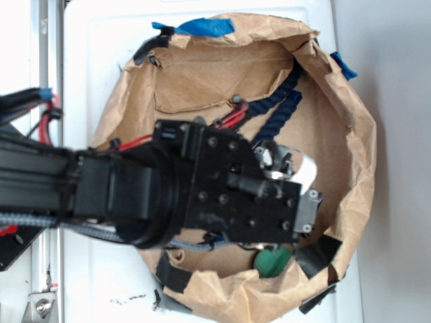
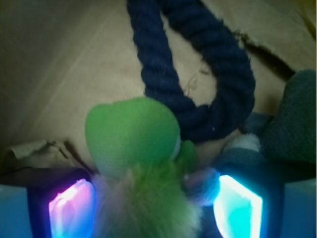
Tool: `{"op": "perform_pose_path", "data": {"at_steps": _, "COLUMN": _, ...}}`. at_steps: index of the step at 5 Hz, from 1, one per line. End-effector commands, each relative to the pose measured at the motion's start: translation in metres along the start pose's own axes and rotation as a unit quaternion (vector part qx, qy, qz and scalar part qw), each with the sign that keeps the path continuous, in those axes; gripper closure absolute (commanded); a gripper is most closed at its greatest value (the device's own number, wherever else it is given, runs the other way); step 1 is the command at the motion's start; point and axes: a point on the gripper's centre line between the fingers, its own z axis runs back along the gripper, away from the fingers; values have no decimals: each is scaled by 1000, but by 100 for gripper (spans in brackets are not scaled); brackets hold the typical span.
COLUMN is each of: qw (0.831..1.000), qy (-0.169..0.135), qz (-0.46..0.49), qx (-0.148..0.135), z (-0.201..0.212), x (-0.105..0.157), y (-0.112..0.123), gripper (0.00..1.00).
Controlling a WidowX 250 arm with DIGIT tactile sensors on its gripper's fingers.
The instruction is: Grab the green animal.
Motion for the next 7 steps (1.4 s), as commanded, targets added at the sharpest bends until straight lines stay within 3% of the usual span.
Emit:
{"op": "perform_pose_path", "data": {"at_steps": 1, "qw": 1000, "qy": 4, "qz": -4, "qx": -7, "z": -8, "x": 3, "y": 15, "gripper": 100}}
{"op": "perform_pose_path", "data": {"at_steps": 4, "qw": 999, "qy": 16, "qz": -19, "qx": -22, "z": -4, "x": 5, "y": 15, "gripper": 100}}
{"op": "perform_pose_path", "data": {"at_steps": 5, "qw": 992, "qy": 22, "qz": -111, "qx": -51, "z": 9, "x": 6, "y": 10, "gripper": 100}}
{"op": "perform_pose_path", "data": {"at_steps": 6, "qw": 971, "qy": 1, "qz": -213, "qx": -107, "z": 47, "x": 19, "y": -3, "gripper": 100}}
{"op": "perform_pose_path", "data": {"at_steps": 7, "qw": 950, "qy": -9, "qz": -282, "qx": -134, "z": 83, "x": 32, "y": -11, "gripper": 100}}
